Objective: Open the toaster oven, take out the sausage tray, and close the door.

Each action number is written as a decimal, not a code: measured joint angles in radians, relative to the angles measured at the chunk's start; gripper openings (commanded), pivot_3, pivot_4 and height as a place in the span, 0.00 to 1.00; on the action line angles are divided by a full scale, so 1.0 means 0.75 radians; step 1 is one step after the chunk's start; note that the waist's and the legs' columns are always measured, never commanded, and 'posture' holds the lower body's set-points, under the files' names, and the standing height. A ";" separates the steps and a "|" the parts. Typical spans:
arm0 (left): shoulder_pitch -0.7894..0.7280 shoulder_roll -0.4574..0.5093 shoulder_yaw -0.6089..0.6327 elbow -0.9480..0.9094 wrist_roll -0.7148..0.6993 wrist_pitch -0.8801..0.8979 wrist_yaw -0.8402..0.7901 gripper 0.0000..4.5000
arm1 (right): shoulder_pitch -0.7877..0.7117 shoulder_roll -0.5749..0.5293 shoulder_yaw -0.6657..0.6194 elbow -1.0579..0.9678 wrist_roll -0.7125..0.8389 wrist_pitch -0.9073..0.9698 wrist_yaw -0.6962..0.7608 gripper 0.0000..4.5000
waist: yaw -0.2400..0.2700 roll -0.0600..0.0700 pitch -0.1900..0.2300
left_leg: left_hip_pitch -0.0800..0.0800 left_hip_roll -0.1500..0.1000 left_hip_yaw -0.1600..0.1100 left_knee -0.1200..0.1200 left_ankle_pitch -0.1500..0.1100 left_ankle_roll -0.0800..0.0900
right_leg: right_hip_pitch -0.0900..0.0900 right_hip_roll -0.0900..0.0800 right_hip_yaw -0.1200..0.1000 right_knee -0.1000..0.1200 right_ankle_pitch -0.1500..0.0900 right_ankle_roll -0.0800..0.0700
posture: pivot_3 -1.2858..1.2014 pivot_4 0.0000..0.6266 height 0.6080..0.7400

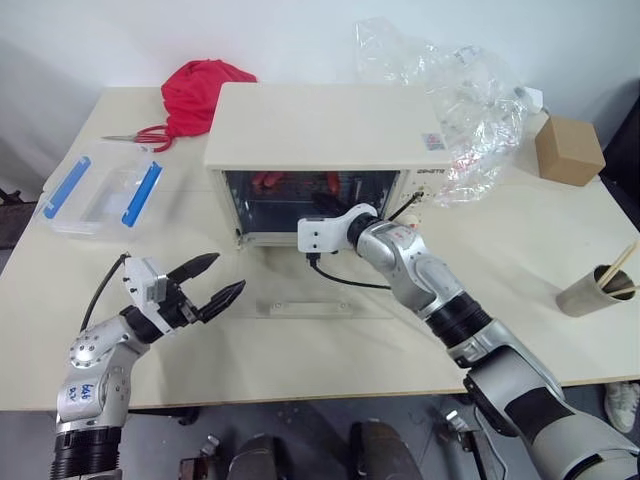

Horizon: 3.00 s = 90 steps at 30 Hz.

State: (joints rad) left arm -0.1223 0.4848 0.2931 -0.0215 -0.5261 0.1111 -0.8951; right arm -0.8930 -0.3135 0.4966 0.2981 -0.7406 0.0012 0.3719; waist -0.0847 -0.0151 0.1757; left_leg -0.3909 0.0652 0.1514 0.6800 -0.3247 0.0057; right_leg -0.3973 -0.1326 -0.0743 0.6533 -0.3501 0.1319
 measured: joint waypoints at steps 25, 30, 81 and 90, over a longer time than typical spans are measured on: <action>0.051 0.060 0.053 -0.005 -0.082 0.213 0.013 0.92 | 0.764 -0.419 -0.243 -0.799 0.203 -0.250 0.159 0.01 | 0.111 -0.001 0.000 | 0.000 -0.002 -0.002 0.003 -0.002 0.002 | 0.007 -0.004 -0.004 -0.011 0.000 0.000 | 0.52 0.24 1.00; 0.013 0.061 0.052 -0.045 -0.094 0.372 0.148 0.92 | 0.883 -0.466 -0.313 -0.887 0.238 -0.280 0.172 0.01 | 0.132 -0.002 0.000 | 0.000 -0.003 -0.003 0.004 -0.002 0.002 | 0.008 -0.003 -0.004 -0.012 0.000 0.000 | 0.52 0.24 1.00; -0.305 0.149 0.212 0.005 -1.201 1.648 0.735 0.92 | 1.045 -0.602 -0.511 -1.010 0.455 -0.622 0.293 0.01 | 0.105 -0.002 0.000 | 0.003 -0.001 -0.003 0.005 0.001 -0.001 | 0.009 0.000 -0.001 -0.009 0.000 -0.001 | 0.52 0.24 1.00; -0.296 0.111 0.108 0.053 -1.477 1.680 1.001 0.84 | 1.035 -0.603 -0.509 -1.013 0.474 -0.630 0.353 0.00 | 0.105 -0.002 0.000 | 0.003 -0.001 -0.003 0.006 0.001 -0.001 | 0.009 0.000 0.000 -0.008 0.000 -0.001 | 0.52 0.24 1.00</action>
State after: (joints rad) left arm -0.3441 0.5680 0.3741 0.0181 -1.6339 1.3713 -0.1446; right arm -0.1164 -0.7656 0.1150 -0.4619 -0.3850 -0.4712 0.6367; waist -0.0061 -0.0168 0.1757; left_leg -0.3884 0.0647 0.1493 0.6844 -0.3242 0.0051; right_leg -0.3904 -0.1326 -0.0746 0.6472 -0.3504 0.1315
